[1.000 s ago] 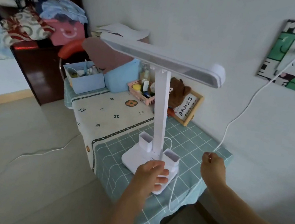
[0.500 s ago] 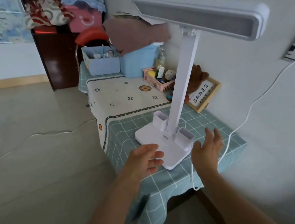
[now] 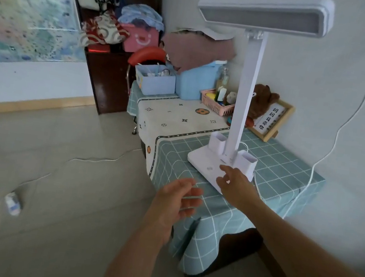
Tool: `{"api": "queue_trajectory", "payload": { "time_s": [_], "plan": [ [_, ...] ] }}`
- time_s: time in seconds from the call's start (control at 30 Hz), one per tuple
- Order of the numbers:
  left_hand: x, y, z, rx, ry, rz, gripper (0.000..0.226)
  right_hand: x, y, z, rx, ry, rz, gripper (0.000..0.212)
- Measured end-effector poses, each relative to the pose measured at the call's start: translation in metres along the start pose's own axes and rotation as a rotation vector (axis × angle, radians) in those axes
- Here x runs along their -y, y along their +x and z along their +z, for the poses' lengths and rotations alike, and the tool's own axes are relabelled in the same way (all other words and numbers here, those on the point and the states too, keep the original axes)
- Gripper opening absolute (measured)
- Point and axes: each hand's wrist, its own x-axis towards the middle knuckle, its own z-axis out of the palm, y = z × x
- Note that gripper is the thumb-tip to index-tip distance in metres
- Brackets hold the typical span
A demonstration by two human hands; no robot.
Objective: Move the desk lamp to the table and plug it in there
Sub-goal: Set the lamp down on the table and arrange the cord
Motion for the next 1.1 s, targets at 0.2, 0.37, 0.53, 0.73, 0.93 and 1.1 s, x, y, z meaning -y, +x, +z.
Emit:
{"api": "queue_trajectory", "payload": {
  "time_s": [0.2, 0.37, 0.53, 0.73, 0.93, 1.1],
  "plan": [
    [-0.007, -0.013, -0.020, -0.041, -0.043, 0.040, 0.021, 0.002, 0.013, 0.011, 0.063, -0.401, -0.096, 0.051],
    [-0.015, -0.017, -0.029, -0.058, -0.061, 0.074, 0.020, 0.006, 0.021, 0.021, 0.103, -0.561, -0.101, 0.050],
    [-0.017, -0.015, -0.033, -0.054, -0.064, 0.076, 0.022, 0.006, 0.026, 0.029, 0.073, -0.616, -0.117, 0.048],
    [-0.019, -0.011, -0.031, -0.044, -0.059, 0.074, 0.022, 0.008, 0.033, 0.032, 0.086, -0.630, -0.135, 0.050],
    [-0.020, -0.008, -0.031, -0.046, -0.058, 0.074, 0.022, 0.009, 0.037, 0.033, 0.072, -0.637, -0.136, 0.045],
    [-0.018, -0.007, -0.031, -0.046, -0.064, 0.067, 0.022, 0.009, 0.039, 0.033, 0.061, -0.625, -0.136, 0.044]
  ]
}}
